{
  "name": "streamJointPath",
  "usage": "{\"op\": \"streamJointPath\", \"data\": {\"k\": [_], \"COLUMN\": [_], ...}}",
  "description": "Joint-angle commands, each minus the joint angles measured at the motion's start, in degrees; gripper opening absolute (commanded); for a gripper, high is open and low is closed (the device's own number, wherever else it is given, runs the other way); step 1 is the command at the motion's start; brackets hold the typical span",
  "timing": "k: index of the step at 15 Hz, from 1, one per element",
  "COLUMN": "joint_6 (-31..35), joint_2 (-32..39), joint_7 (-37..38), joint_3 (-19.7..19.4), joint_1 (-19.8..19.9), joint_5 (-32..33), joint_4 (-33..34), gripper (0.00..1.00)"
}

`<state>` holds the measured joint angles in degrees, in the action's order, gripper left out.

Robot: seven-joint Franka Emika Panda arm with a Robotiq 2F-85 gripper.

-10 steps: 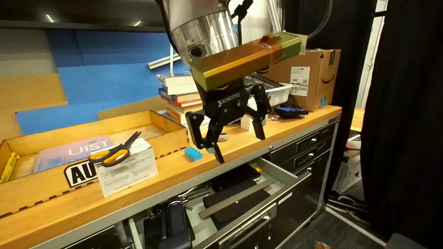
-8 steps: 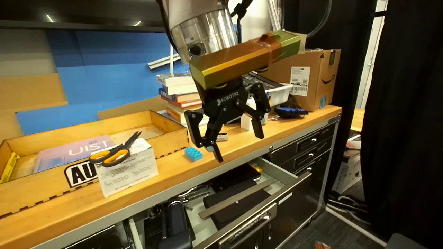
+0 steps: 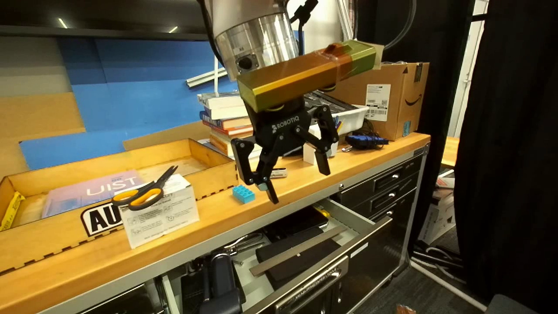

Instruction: Put the blue building block inside the open drawer

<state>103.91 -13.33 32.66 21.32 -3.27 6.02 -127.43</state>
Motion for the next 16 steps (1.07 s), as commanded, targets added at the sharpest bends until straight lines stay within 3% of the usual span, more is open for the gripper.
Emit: {"op": "streamJointPath", "data": {"k": [1,5,10,16], "joint_6": [5.88,13.91,14.82,10.12], "joint_2": [9.89,22.24,35.48,43.42], "joint_7": [3.16,5.45,-0.98,-17.26], "joint_3": [-2.03,-3.99,-10.58,-13.91], "joint_1": [-1.72,-3.99,-6.22,-3.99], "joint_5": [0.49,2.11,0.51,-6.07], "joint_4": [7.55,17.54,32.75,43.35], "gripper": [1.0,1.0,1.0,1.0]}}
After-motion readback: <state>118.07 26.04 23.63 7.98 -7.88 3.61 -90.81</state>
